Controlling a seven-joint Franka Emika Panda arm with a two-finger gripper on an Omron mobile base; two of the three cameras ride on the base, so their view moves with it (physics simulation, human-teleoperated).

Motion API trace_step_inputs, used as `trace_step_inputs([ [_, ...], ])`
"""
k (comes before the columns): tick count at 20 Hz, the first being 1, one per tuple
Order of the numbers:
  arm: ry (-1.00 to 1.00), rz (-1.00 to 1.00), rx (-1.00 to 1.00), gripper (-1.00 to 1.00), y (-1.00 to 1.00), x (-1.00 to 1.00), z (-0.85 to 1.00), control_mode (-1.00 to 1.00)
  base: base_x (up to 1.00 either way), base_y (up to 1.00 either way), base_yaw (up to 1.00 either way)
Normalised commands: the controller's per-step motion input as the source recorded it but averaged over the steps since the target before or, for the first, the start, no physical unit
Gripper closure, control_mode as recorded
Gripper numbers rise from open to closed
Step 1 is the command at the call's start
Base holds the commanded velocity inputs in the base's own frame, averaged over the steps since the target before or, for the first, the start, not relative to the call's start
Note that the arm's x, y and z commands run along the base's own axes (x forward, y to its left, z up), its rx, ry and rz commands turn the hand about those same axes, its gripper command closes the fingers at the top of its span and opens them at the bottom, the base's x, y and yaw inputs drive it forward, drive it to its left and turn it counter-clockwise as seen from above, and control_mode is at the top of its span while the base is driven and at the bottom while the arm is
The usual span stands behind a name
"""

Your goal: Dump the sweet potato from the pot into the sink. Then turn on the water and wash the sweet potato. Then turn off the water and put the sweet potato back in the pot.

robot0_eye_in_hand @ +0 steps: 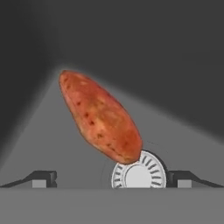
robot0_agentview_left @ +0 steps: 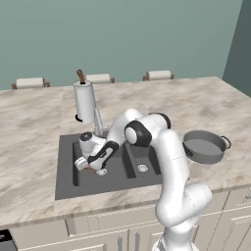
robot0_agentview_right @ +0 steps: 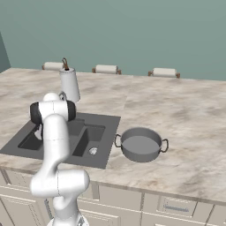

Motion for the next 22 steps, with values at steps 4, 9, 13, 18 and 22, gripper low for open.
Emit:
trace_step_inputs([
  [4, 0.06, 0.12, -0.03, -1.0, 0.0, 0.0, -0.49, -1.0, 0.0, 0.0, 0.0],
  [9, 0.01, 0.11, -0.01, -1.0, 0.01, 0.07, -0.23, -1.0, 0.0, 0.0, 0.0],
  [13, 0.0, 0.1, 0.0, -1.0, 0.07, 0.23, 0.0, -1.0, 0.0, 0.0, 0.0],
  [18, 0.0, 0.08, 0.0, -1.0, 0.08, 0.28, 0.0, -1.0, 0.0, 0.0, 0.0],
  [22, 0.0, 0.07, 0.0, -1.0, 0.1, 0.26, -0.03, -1.0, 0.0, 0.0, 0.0],
])
